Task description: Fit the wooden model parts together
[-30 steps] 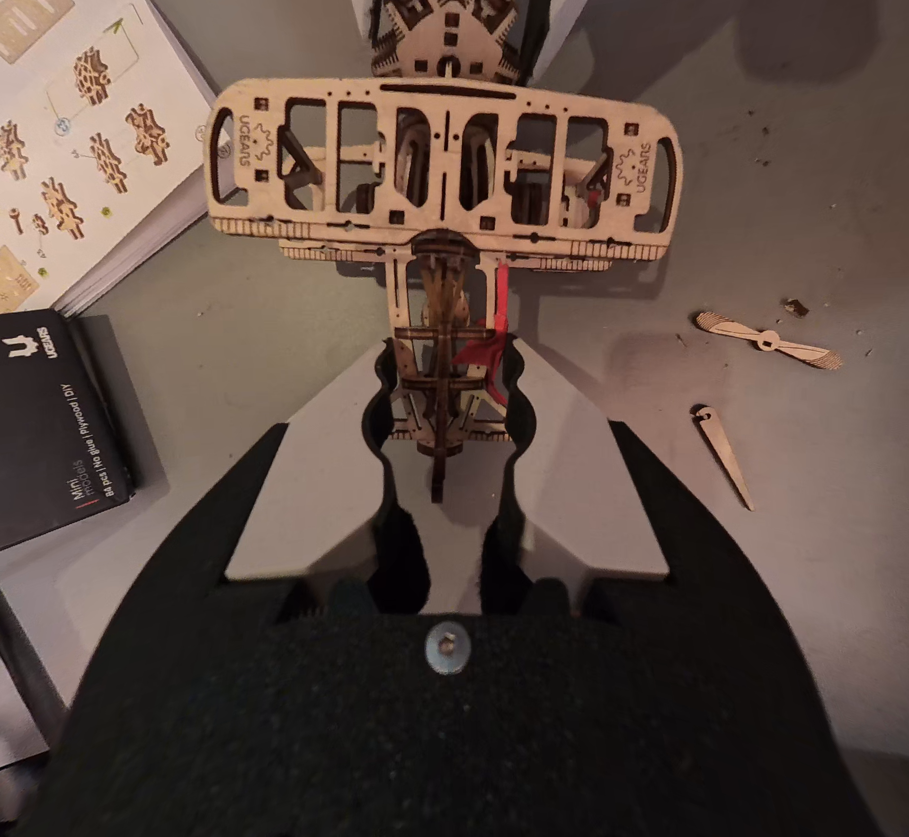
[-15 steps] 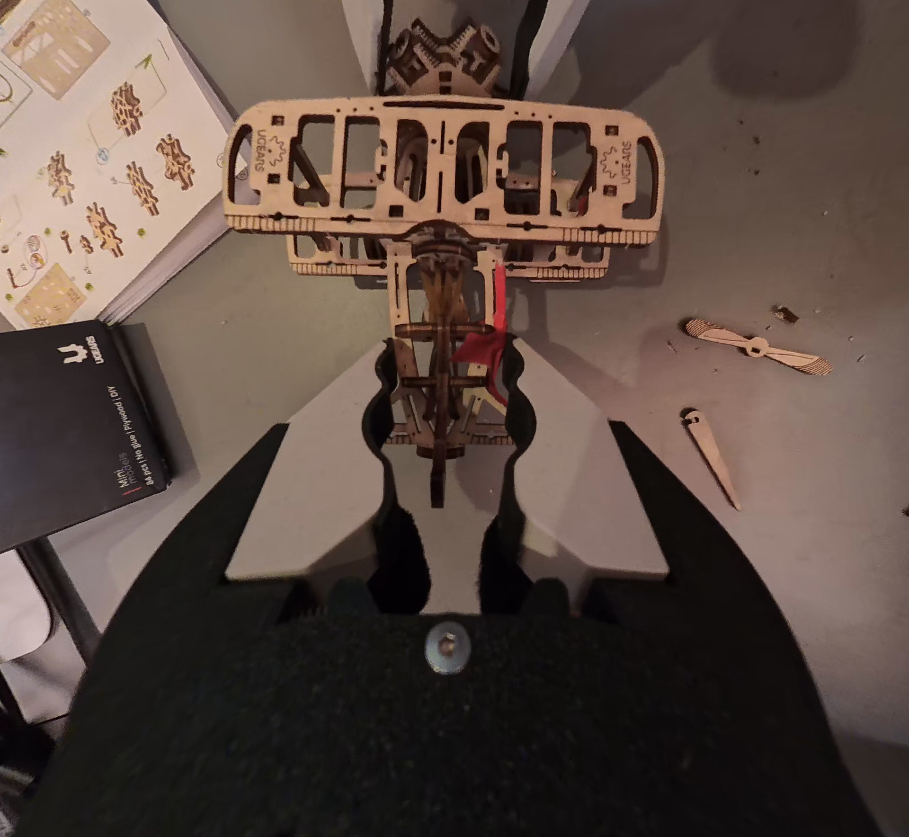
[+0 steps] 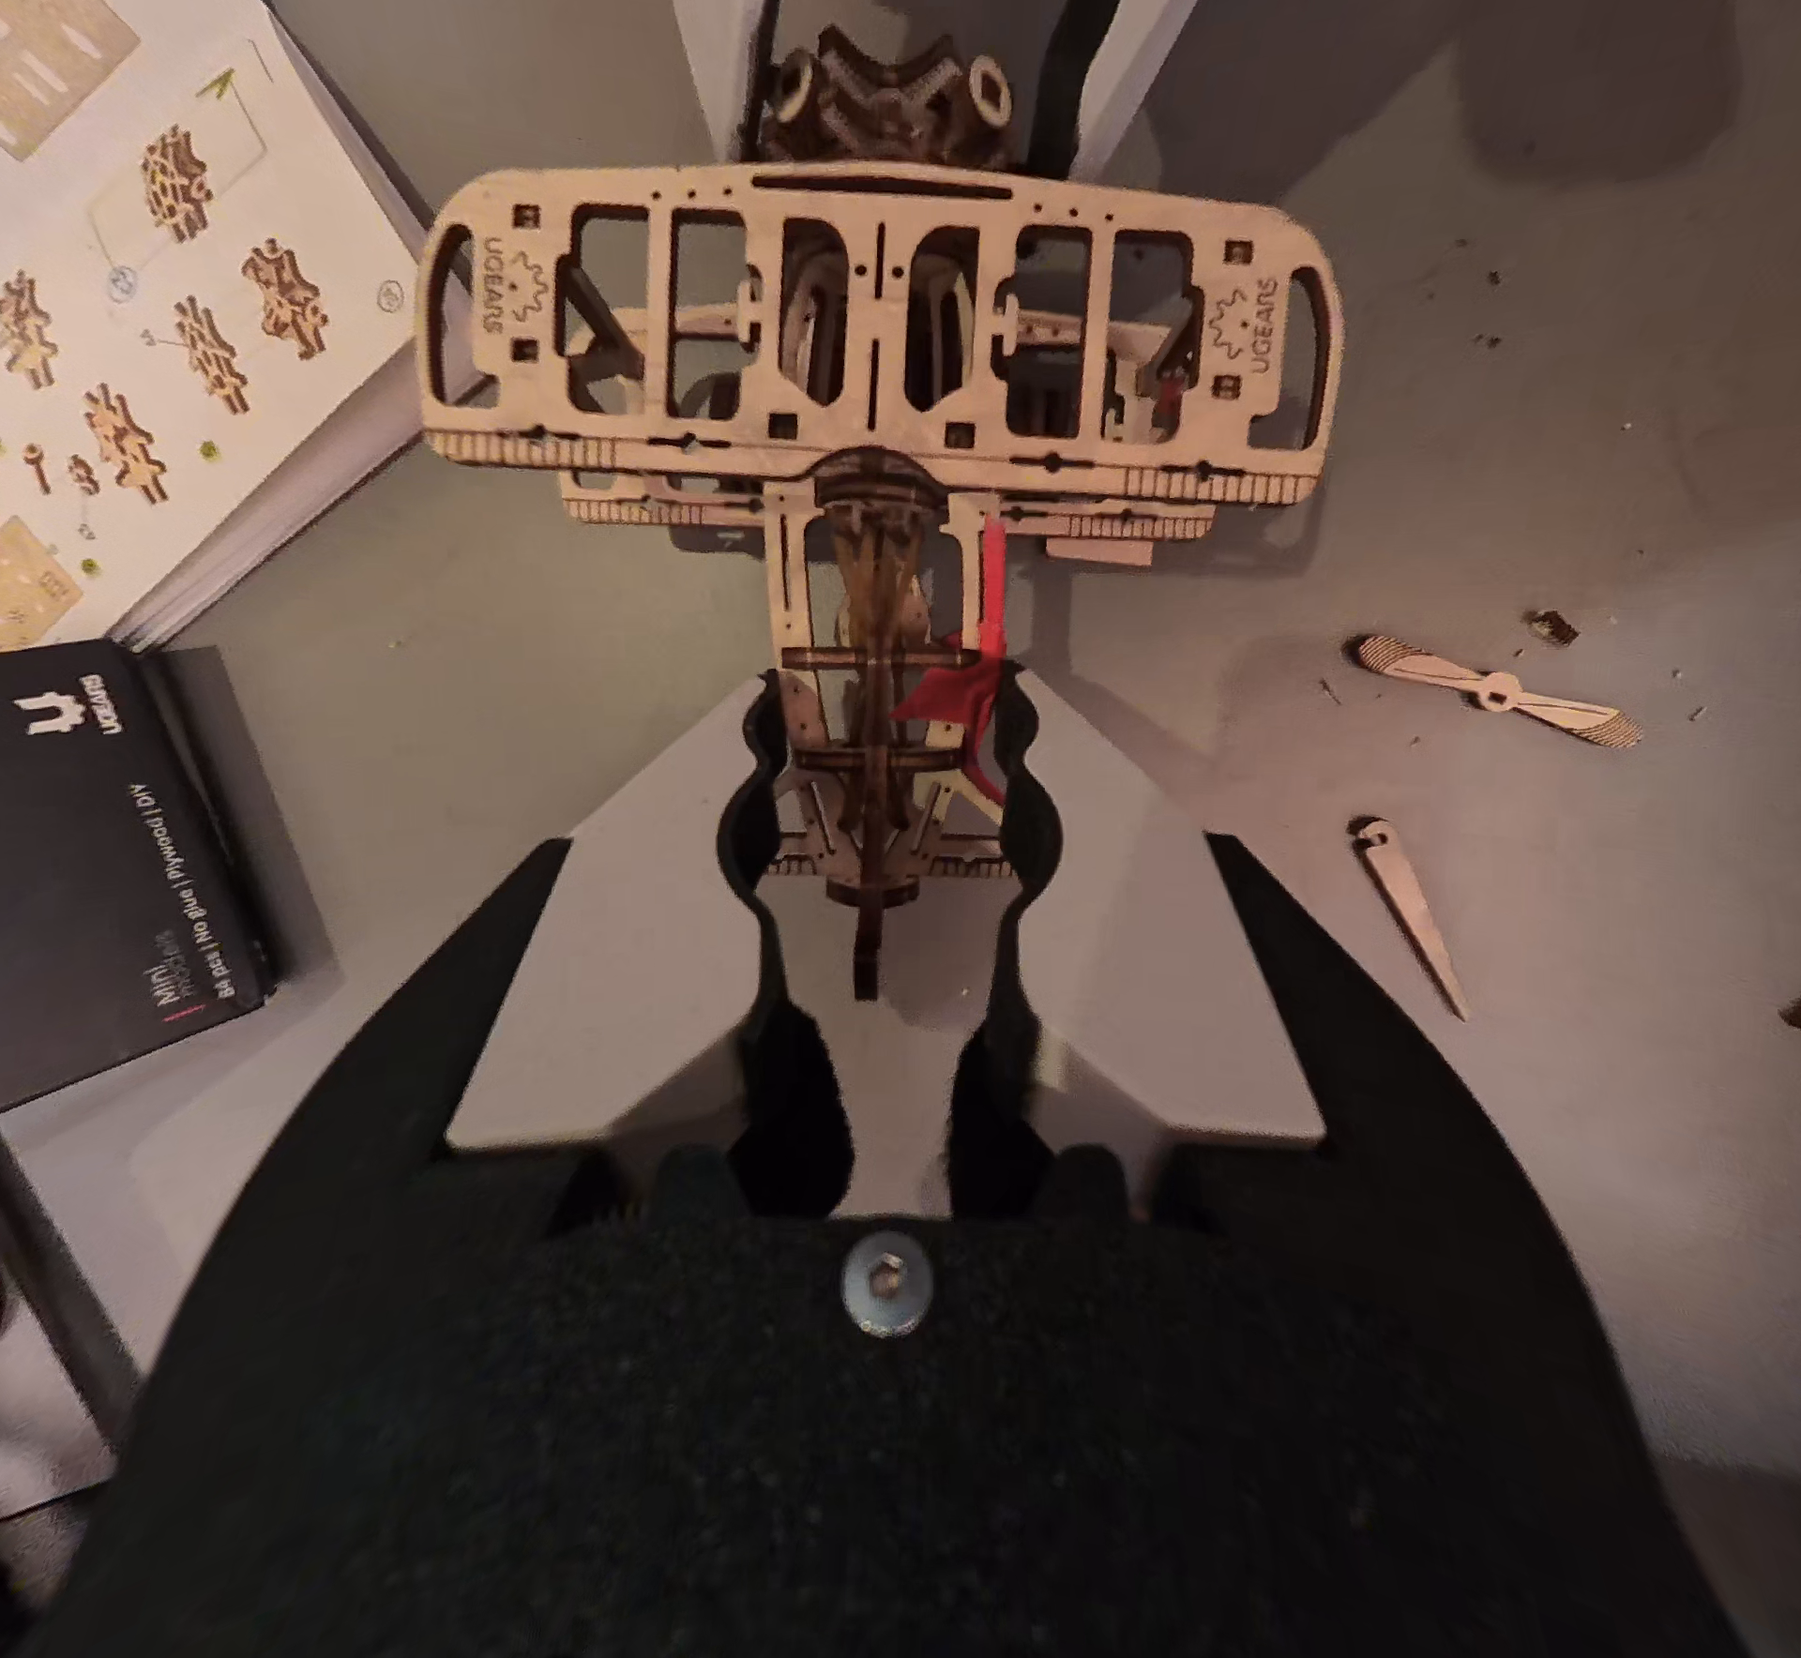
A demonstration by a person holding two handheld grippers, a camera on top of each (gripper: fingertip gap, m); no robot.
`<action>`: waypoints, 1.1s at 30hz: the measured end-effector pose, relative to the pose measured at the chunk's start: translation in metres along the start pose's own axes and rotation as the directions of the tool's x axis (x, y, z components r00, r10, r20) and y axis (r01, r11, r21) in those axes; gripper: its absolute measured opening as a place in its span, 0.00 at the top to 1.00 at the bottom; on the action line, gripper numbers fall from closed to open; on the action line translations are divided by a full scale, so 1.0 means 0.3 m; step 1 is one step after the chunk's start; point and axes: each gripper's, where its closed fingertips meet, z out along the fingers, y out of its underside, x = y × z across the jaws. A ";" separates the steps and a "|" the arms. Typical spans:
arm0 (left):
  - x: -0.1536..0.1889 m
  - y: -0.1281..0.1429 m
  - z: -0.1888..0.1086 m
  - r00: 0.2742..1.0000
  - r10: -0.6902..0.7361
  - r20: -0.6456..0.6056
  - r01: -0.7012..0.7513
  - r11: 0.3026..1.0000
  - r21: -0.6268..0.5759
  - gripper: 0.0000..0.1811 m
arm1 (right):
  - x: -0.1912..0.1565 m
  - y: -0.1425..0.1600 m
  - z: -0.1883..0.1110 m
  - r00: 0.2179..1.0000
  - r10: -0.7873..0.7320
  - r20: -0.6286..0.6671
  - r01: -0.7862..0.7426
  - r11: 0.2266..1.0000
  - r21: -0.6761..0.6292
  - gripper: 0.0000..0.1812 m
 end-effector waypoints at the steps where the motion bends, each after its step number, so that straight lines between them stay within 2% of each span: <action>1: -0.001 0.003 0.003 1.000 -0.003 -0.007 0.003 1.000 0.008 0.78 | 0.001 -0.003 0.000 1.000 0.012 0.003 -0.012 1.000 0.008 0.75; 4: -0.001 0.015 0.013 1.000 -0.010 -0.021 0.010 1.000 0.005 0.78 | 0.002 -0.016 0.000 0.999 0.051 0.013 -0.051 0.998 0.037 0.75; 14: 0.002 0.021 0.030 0.999 -0.016 -0.041 0.016 1.000 0.009 0.78 | -0.004 -0.046 -0.018 0.999 0.028 0.025 -0.031 0.989 0.142 0.73; 17: 0.002 0.021 0.030 0.999 -0.018 -0.043 0.018 1.000 0.014 0.78 | -0.007 -0.054 -0.028 0.999 0.036 0.031 -0.041 0.984 0.171 0.70; 20: 0.002 0.021 0.030 0.999 -0.017 -0.043 0.018 1.000 0.014 0.78 | -0.006 -0.066 -0.071 0.993 0.108 0.055 -0.118 0.965 0.233 0.65; 22: 0.002 0.022 0.030 0.999 -0.016 -0.042 0.017 1.000 0.012 0.78 | 0.003 -0.058 -0.097 0.974 0.207 0.092 -0.224 0.936 0.272 0.65; 27: 0.002 0.022 0.030 0.999 -0.017 -0.042 0.017 1.000 0.014 0.78 | 0.028 -0.011 -0.067 0.853 0.464 0.241 -0.518 0.808 0.280 0.62; 29: 0.002 0.022 0.031 0.999 -0.018 -0.042 0.018 1.000 0.013 0.78 | 0.013 -0.016 -0.048 0.840 0.470 0.271 -0.535 0.801 0.268 0.63; 31: 0.002 0.022 0.031 0.999 -0.018 -0.043 0.018 1.000 0.015 0.78 | -0.001 -0.012 -0.024 0.861 0.441 0.254 -0.499 0.830 0.249 0.63; 33: 0.002 0.021 0.031 0.999 -0.019 -0.046 0.020 1.000 0.018 0.78 | -0.015 -0.006 -0.006 0.875 0.419 0.242 -0.471 0.852 0.228 0.70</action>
